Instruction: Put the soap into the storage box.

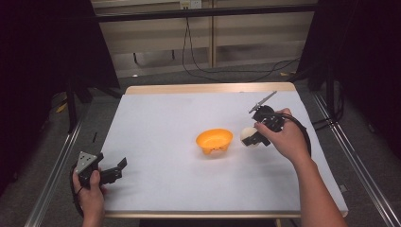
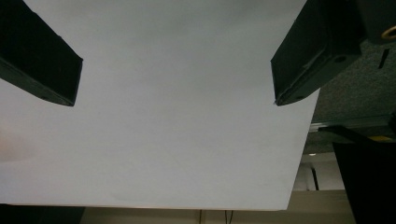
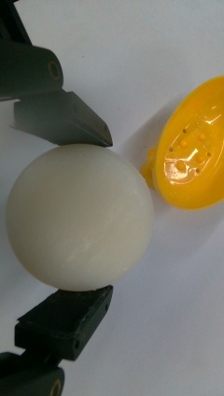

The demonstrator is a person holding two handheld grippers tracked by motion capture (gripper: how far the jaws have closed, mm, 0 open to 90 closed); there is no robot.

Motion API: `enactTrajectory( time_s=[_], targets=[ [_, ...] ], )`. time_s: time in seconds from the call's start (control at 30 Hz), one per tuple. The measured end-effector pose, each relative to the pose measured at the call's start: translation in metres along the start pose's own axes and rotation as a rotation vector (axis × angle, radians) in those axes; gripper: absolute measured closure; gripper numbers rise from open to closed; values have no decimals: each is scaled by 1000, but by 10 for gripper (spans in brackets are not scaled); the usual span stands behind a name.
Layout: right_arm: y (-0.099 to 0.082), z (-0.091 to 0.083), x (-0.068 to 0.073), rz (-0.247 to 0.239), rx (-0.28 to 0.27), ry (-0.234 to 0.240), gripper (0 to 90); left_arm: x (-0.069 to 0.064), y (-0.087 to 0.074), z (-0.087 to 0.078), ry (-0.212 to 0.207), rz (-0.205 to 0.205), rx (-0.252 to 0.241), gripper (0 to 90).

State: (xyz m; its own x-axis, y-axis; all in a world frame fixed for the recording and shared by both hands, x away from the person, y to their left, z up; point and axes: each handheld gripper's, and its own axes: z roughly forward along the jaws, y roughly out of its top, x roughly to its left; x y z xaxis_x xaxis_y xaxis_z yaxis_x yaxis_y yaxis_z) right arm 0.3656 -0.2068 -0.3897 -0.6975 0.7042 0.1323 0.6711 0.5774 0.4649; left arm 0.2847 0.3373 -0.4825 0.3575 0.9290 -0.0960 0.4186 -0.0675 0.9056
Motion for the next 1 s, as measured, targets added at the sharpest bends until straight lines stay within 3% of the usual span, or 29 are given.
enactTrajectory(
  time_s=[0.6, 1.0],
  targets=[
    [29, 5, 14, -53, -3, 16, 242, 0, 0, 0, 0, 2, 0, 19],
    [46, 15, 27, -64, -3, 30, 242, 0, 0, 0, -1, 0, 0, 19]
  ],
)
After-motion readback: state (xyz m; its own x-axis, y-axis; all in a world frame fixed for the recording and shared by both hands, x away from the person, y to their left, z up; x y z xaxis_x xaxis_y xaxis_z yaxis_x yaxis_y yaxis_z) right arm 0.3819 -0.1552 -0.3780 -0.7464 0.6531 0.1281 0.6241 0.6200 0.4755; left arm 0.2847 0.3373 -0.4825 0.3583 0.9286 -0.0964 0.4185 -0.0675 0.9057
